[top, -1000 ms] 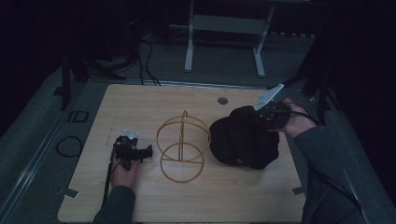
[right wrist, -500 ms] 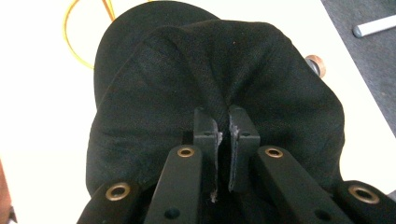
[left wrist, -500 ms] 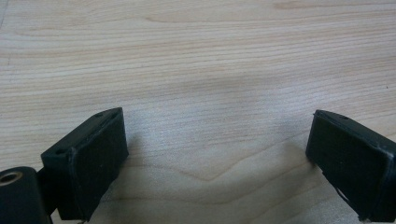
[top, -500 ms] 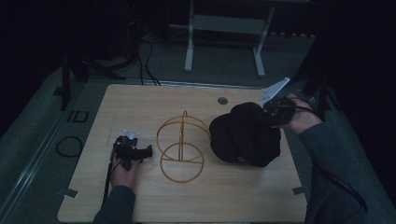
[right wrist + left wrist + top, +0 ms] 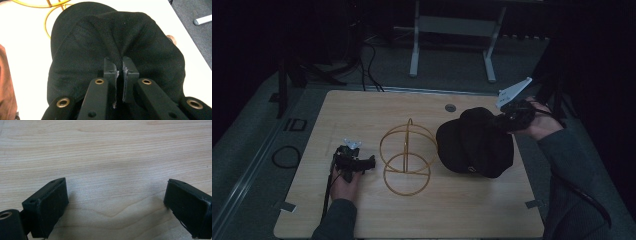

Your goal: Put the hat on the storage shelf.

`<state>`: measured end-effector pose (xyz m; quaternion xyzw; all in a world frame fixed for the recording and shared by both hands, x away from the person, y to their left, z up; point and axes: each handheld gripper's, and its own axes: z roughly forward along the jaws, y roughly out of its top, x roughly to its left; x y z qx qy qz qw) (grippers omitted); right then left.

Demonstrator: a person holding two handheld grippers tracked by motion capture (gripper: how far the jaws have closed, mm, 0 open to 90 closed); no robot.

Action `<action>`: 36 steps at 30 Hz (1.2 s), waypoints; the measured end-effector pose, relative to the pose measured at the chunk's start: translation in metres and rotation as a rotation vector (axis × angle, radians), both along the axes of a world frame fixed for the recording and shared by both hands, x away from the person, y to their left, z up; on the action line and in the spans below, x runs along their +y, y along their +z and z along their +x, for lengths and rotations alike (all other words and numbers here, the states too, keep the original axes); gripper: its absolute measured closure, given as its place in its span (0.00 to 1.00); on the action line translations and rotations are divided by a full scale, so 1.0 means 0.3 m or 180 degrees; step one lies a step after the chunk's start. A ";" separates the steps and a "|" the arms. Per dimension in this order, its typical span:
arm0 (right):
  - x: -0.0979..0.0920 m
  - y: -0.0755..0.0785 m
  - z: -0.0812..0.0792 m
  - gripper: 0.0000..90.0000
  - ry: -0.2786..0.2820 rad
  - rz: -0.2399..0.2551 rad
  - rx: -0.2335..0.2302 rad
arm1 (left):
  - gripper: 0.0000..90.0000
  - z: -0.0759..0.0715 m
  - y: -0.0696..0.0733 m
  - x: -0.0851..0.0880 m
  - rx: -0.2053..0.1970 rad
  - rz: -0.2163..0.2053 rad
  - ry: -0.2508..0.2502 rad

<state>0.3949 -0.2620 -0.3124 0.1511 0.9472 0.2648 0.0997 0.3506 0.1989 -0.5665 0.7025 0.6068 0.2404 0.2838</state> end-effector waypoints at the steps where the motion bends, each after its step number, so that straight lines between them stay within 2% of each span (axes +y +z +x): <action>1: -0.001 0.004 -0.002 0.94 0.0002 0.0007 0.0003 | 0.06 0.000 0.000 0.000 0.0001 0.0001 -0.0001; 22: -0.043 0.078 -0.008 0.94 0.0021 0.0098 -0.0002 | 0.06 0.000 0.000 0.000 0.0001 0.0001 -0.0001; 36: -0.057 0.139 -0.019 0.94 0.0083 0.0263 -0.0043 | 0.06 0.000 0.000 0.000 0.0000 0.0000 0.0000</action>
